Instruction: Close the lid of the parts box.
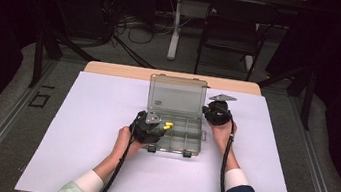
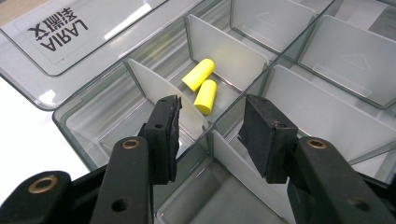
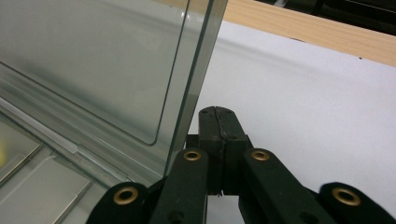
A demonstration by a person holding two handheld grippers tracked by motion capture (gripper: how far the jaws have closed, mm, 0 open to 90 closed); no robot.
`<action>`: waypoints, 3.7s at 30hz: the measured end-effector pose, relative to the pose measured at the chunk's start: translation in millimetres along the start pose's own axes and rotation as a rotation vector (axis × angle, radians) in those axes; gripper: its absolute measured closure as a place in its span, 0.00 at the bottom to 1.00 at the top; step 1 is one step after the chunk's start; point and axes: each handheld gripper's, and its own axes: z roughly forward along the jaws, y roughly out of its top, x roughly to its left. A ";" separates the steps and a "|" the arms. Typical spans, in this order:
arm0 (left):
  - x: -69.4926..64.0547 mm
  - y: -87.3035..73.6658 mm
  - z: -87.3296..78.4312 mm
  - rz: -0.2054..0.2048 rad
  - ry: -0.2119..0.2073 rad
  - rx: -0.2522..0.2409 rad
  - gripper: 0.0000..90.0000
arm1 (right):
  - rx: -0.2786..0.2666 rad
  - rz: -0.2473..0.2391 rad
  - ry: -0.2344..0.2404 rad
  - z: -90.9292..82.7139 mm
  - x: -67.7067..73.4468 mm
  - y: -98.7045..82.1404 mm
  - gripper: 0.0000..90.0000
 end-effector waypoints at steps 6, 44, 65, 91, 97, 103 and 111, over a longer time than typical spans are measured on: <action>0.0 0.0 0.0 -0.001 0.000 0.000 0.63 | -0.017 -0.004 -0.009 -1.6 0.8 0.2 1.00; -0.1 -0.1 0.0 -0.002 0.002 0.000 0.62 | -0.111 -0.038 0.001 -15.4 2.5 3.1 1.00; 0.5 0.1 0.1 -0.009 0.006 -0.004 0.60 | -0.151 -0.069 0.018 -25.2 3.4 2.9 1.00; -3.3 6.3 -8.3 0.045 0.021 -0.058 0.31 | -0.173 -0.077 0.030 -28.4 4.2 2.8 1.00; 0.1 16.0 -38.4 0.053 0.054 -0.157 0.08 | -0.173 -0.079 0.029 -28.8 4.4 2.5 1.00; 24.3 27.4 -67.2 0.025 0.173 -0.225 0.00 | -0.177 -0.086 0.028 -29.7 4.9 1.8 1.00; 60.8 45.5 -62.9 0.015 0.175 -0.194 0.35 | -0.178 -0.098 0.029 -31.7 6.1 0.8 1.00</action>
